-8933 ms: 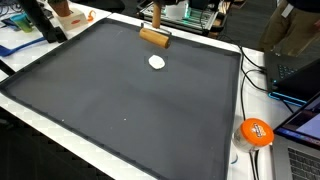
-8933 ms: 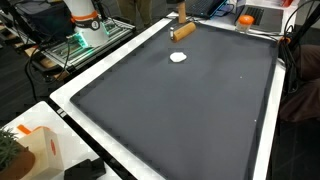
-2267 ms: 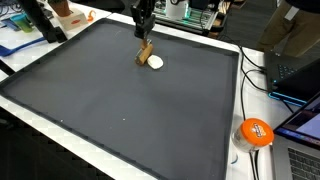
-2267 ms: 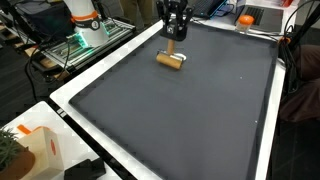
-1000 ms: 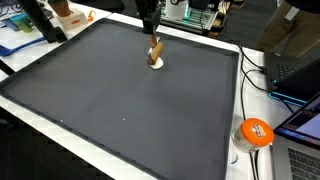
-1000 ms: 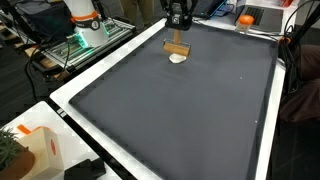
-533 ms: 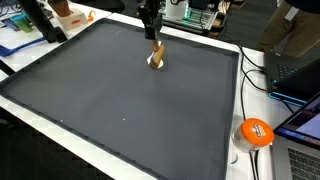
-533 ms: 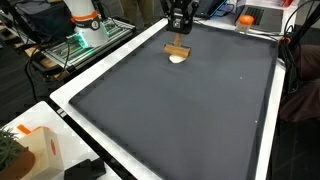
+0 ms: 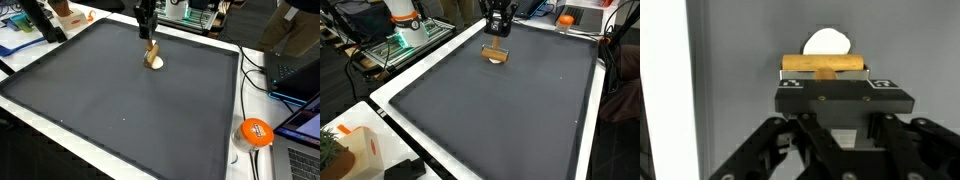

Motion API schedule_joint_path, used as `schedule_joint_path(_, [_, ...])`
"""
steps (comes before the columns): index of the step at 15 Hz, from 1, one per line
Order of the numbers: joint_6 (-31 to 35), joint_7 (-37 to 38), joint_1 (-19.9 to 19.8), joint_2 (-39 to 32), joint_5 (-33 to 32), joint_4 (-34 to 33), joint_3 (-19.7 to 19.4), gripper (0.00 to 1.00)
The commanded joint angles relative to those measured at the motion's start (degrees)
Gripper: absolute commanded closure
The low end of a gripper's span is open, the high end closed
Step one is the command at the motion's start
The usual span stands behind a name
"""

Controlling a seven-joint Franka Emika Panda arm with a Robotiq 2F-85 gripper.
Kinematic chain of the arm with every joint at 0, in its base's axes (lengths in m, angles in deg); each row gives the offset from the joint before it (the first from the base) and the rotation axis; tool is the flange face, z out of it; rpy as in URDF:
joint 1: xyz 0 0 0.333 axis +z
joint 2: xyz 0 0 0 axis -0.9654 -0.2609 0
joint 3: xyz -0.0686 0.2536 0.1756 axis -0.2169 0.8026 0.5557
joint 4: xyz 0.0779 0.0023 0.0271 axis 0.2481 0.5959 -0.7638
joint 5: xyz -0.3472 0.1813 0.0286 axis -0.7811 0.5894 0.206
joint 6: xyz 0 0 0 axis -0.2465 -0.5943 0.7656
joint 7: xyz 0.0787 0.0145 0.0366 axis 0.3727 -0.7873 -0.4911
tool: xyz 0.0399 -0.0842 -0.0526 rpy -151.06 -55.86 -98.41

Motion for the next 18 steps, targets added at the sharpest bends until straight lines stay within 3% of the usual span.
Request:
schedule_joint_path(1, [-0.4, 2.6, 0.0, -3.3, -4.6, 1.0, -0.7, 0.78])
schedule_joint_path(5, [-1.4, 1.4, -0.3, -2.4, -3.0, 0.4, -1.2, 0.78])
schedule_joint_path(9, [-4.5, -10.4, -0.2, -1.2, 9.2, -0.2, -0.3, 0.78])
schedule_joint_path(12, [-5.8, -14.4, -0.5, -0.9, 12.3, -1.0, -0.6, 0.78])
schedule_joint_path(18, [-3.7, -12.5, 1.2, -4.4, 13.7, -0.6, 0.3, 0.78])
